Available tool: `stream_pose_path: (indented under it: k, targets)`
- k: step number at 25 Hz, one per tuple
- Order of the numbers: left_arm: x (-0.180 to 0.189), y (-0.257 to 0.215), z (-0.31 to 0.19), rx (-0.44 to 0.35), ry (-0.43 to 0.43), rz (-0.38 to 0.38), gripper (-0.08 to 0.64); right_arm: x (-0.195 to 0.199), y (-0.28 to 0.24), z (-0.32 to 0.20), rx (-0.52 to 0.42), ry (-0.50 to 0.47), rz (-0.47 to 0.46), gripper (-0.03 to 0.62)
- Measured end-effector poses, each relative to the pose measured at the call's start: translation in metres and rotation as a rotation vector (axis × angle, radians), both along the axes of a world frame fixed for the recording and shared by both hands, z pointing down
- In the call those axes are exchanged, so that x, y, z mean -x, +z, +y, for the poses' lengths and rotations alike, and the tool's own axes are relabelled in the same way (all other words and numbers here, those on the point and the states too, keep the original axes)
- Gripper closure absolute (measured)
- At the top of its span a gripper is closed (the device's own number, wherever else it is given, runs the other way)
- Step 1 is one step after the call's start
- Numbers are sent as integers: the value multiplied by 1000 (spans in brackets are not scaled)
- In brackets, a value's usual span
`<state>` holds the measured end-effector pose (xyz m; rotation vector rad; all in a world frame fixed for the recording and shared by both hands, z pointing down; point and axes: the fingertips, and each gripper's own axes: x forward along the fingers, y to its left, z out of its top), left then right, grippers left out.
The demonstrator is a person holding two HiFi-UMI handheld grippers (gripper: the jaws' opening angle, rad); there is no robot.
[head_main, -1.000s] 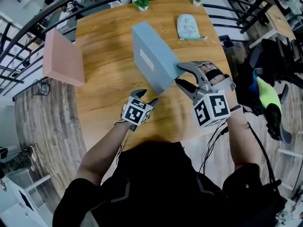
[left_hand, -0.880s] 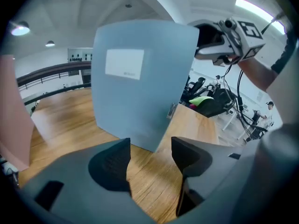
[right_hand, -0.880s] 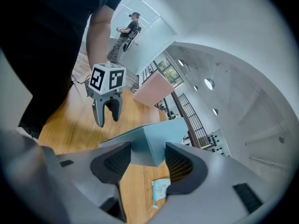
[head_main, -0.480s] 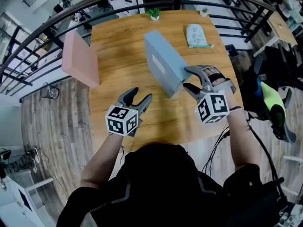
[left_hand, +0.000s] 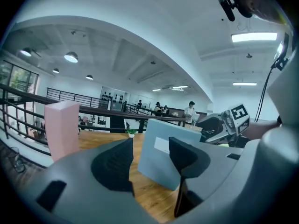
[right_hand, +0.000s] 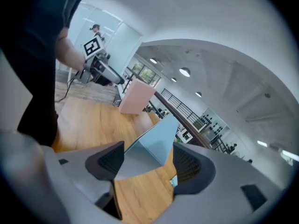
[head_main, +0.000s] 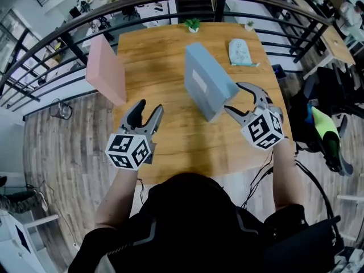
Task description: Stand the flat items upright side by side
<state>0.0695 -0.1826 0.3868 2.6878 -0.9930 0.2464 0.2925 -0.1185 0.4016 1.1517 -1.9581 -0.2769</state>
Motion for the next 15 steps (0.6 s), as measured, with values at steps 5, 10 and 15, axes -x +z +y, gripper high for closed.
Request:
stream_pose_path:
  k: [5,10,15]
  targets:
    - [29,-26,-6,-54,-79,48,324,-4,-3,3,4,152,-366,238]
    - [47,-38,-5,-50,-109,98,327,-17,23,3,74,318,-716,221]
    - [59,-39,0,39,-94,145,383,-17,40,0,75,370,-762,218]
